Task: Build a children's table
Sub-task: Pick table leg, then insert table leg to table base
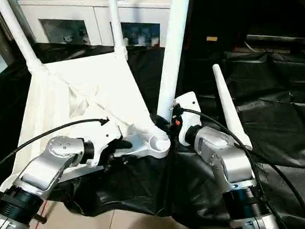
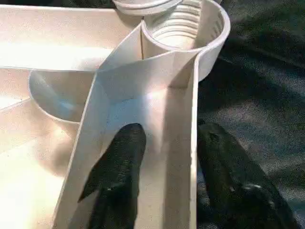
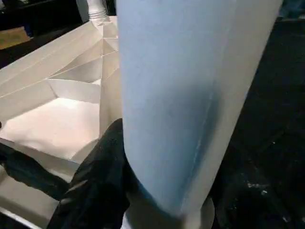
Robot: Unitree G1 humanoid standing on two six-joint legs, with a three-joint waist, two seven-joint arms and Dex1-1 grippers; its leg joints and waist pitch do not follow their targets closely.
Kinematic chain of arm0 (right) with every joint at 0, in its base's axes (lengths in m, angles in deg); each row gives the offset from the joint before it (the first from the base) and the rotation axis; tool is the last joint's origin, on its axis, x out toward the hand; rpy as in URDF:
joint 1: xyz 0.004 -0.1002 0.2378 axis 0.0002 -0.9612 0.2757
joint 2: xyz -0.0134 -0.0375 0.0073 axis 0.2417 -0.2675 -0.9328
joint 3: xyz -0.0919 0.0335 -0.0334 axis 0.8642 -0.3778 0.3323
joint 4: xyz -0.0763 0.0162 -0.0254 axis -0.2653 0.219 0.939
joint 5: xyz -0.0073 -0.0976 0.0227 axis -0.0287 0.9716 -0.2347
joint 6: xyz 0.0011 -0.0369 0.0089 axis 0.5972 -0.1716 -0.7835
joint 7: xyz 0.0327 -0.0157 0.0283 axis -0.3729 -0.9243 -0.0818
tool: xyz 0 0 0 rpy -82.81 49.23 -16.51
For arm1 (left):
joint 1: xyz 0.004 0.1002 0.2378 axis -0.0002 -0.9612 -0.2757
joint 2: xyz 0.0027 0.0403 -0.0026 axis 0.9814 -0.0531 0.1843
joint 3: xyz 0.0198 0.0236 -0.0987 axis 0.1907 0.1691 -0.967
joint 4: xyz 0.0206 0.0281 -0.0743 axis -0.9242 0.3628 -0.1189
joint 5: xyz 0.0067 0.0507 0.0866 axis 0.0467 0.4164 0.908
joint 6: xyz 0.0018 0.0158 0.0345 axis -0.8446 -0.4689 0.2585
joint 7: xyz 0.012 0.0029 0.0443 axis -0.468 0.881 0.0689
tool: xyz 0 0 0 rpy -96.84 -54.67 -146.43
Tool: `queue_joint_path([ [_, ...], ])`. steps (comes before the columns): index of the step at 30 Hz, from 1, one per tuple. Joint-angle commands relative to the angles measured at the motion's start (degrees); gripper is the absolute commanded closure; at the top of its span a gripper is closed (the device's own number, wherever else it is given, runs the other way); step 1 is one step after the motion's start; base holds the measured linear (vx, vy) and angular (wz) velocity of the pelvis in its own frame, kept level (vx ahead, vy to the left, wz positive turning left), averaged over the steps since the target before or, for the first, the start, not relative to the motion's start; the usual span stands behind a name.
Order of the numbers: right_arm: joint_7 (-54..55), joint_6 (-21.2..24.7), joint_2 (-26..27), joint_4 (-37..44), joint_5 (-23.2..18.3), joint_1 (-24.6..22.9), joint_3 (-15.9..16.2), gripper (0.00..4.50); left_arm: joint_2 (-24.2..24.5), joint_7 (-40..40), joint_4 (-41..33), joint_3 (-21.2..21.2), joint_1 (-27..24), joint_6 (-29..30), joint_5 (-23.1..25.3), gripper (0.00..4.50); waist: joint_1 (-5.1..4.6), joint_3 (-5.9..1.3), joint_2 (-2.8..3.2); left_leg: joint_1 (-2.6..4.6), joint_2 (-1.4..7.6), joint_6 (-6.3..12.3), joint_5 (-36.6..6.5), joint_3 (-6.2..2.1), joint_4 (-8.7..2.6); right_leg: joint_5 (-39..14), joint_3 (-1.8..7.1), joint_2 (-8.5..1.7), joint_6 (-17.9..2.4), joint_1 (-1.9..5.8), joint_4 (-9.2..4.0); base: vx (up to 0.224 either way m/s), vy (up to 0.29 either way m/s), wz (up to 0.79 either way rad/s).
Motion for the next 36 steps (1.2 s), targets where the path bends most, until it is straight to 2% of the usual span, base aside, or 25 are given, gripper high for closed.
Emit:
queue_joint_path([
  [1,0.2,-0.6,-0.2,1.7,0.1,0.2,0.3,2.61,0.2,-0.3,0.1,0.4,0.2,0.1,0.7,2.73,0.0,-4.13,-0.07,0.29,0.64,-0.31,-12.0,-0.17,-4.08,-18.3,2.48,-2.82,-8.0,3.22,-4.69,0.0,0.0,0.0],
  [7,0.1,-0.4,-0.1,2.0,0.2,-0.1,0.5,2.61,0.3,0.1,0.5,-0.2,0.2,0.3,0.5,3.19,-0.15,-4.14,0.01,0.33,0.64,-0.06,-12.0,-0.13,-4.03,-16.9,2.48,-2.8,-8.9,3.25,-4.58,0.0,0.0,0.0],
  [10,-0.2,-0.5,-0.2,1.9,0.4,-0.1,0.5,2.61,0.4,0.5,0.7,-0.3,0.1,0.3,0.6,3.51,-0.26,-4.03,0.0,0.34,0.63,-0.1,-12.8,-0.15,-4.07,-18.6,2.46,-2.85,-8.5,3.18,-4.8,0.0,0.0,0.0],
  [13,-0.5,-0.4,-0.2,1.9,0.2,-0.1,0.6,2.61,0.6,0.8,0.7,-0.3,0.0,0.3,0.7,3.61,-0.32,-3.97,-0.09,0.35,0.62,-0.12,-13.1,-0.16,-4.1,-19.8,2.44,-2.83,-8.2,3.13,-4.92,0.0,0.0,0.0],
  [15,-0.9,-0.2,-0.3,2.1,0.1,-0.1,0.7,2.61,0.6,0.9,0.7,-0.3,-0.1,0.3,0.8,3.93,-0.32,-3.99,-0.06,0.39,0.62,-0.07,-13.2,-0.17,-4.08,-20.4,2.42,-2.85,-8.0,3.09,-4.98,0.0,0.0,0.0],
  [18,-1.8,0.3,-0.8,2.4,-0.4,0.1,0.6,2.61,0.6,1.1,1.1,-0.6,0.0,0.0,0.7,3.97,-0.33,-3.97,-0.06,0.39,0.6,-0.02,-13.4,-0.18,-4.08,-21.2,2.4,-2.84,-7.6,3.03,-5.12,0.0,0.0,0.0],
  [19,-1.8,0.3,-0.8,2.4,-0.4,0.1,0.6,2.61,0.6,1.1,1.1,-0.6,0.0,0.0,0.7,4.11,-0.33,-3.96,-0.06,0.38,0.6,-0.04,-13.5,-0.18,-4.07,-21.3,2.39,-2.83,-7.5,3.01,-5.12,0.0,0.0,0.0],
  [20,-2.7,0.7,-1.2,2.5,-0.9,0.2,0.3,2.61,0.5,1.2,1.7,-1.1,0.1,-0.6,0.5,4.11,-0.32,-3.93,-0.15,0.43,0.6,0.04,-13.7,-0.16,-4.07,-21.6,2.4,-2.83,-7.5,2.98,-5.18,0.0,0.0,0.0],
  [21,-3.3,1.1,-1.5,2.5,-1.2,0.3,0.3,2.61,0.4,1.4,2.1,-1.4,0.2,-1.3,0.2,4.34,-0.33,-3.92,-0.16,0.39,0.58,0.09,-13.8,-0.18,-4.07,-21.8,2.37,-2.82,-7.4,3.02,-5.17,0.0,0.0,0.0],
  [25,-6.1,1.7,-2.7,2.1,-1.7,0.7,1.1,2.61,-0.2,3.7,4.3,-3.1,0.8,-7.6,-1.8,4.48,-0.35,-3.92,-0.31,0.16,0.5,0.36,-13.6,-0.25,-4.08,-23.1,2.29,-2.86,-6.4,3.15,-5.35,0.0,0.0,0.0],
  [27,-6.4,1.4,-2.5,1.1,-1.5,1.2,1.4,2.61,-0.6,5.3,5.9,-4.0,1.3,-9.8,-3.1,4.5,-0.37,-3.94,-0.29,0.27,0.39,0.5,-13.9,-0.19,-3.97,-24.2,2.25,-2.92,-6.2,2.97,-5.57,0.0,0.0,0.0],
  [28,-6.5,1.1,-2.3,0.3,-1.3,1.5,1.6,2.61,-0.8,5.8,7.1,-4.2,1.8,-11.2,-3.2,4.5,-0.33,-3.99,-0.65,0.31,0.43,0.65,-13.3,-0.15,-3.92,-24.3,2.28,-2.98,-6.2,2.9,-5.5,0.0,0.0,0.0],
  [29,-6.5,0.7,-2.0,-0.8,-1.0,2.1,1.9,2.61,-1.0,6.5,9.1,-4.4,2.5,-13.3,-3.3,4.5,-0.32,-3.96,-0.74,0.33,0.4,0.79,-13.1,-0.1,-3.9,-24.9,2.29,-2.98,-6.2,2.76,-5.61,0.0,0.0,0.0],
  [33,-6.9,0.0,-1.4,-3.3,-0.2,3.3,2.6,2.61,-1.1,7.4,12.9,-4.3,4.0,-15.3,-3.0,4.5,-0.37,-3.9,-0.69,0.48,0.48,0.52,-14.0,-0.17,-3.99,-25.9,2.25,-3.05,-6.0,2.6,-5.65,0.0,0.0,0.0],
  [36,-7.5,-0.3,-0.9,-5.4,0.4,4.7,3.4,2.61,-1.6,7.9,15.8,-4.4,5.2,-16.6,-2.6,4.5,-0.35,-4.02,-0.85,0.34,0.58,0.41,-12.8,-0.19,-4.02,-24.3,2.34,-3.15,-6.4,2.84,-5.34,0.0,0.0,0.0],
])
